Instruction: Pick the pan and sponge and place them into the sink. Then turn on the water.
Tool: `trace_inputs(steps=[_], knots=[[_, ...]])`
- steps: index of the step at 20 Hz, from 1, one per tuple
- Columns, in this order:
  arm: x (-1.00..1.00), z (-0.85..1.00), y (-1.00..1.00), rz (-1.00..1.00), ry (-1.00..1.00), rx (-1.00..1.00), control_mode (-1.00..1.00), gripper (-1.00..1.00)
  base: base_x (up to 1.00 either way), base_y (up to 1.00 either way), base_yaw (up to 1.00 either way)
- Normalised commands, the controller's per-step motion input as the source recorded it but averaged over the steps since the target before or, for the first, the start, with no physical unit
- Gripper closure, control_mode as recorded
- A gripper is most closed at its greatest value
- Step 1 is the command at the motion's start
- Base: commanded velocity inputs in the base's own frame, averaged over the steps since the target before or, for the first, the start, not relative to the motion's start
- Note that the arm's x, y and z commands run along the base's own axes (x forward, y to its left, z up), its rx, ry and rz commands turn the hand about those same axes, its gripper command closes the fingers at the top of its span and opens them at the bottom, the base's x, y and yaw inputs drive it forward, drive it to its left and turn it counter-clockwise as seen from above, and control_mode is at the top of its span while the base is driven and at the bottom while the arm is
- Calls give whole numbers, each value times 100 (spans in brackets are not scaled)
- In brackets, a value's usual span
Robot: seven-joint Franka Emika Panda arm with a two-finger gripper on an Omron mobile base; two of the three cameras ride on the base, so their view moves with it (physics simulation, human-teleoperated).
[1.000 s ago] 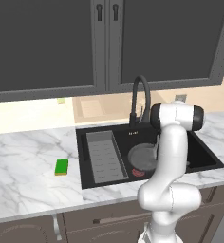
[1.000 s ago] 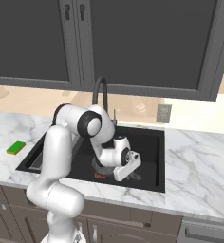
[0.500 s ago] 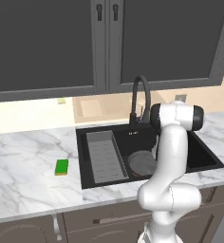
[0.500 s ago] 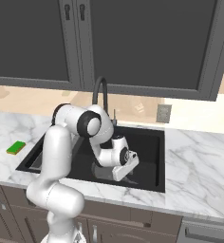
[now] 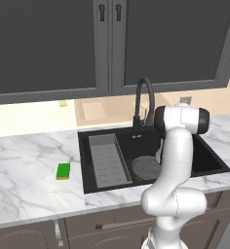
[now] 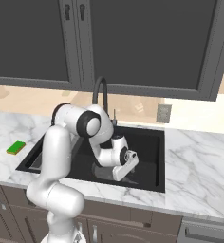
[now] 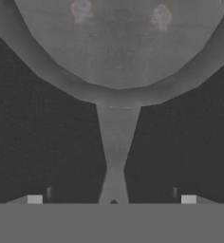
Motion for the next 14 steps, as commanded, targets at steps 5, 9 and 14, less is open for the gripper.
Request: trace_inputs(steps=[5, 9, 14], knots=[[-5, 27, 0, 0, -2, 0, -100, -100, 0, 0, 0], [-13, 35, 0, 0, -4, 0, -100, -100, 0, 0, 0], [-12, 37, -2, -4, -4, 5, -100, -100, 0, 0, 0]])
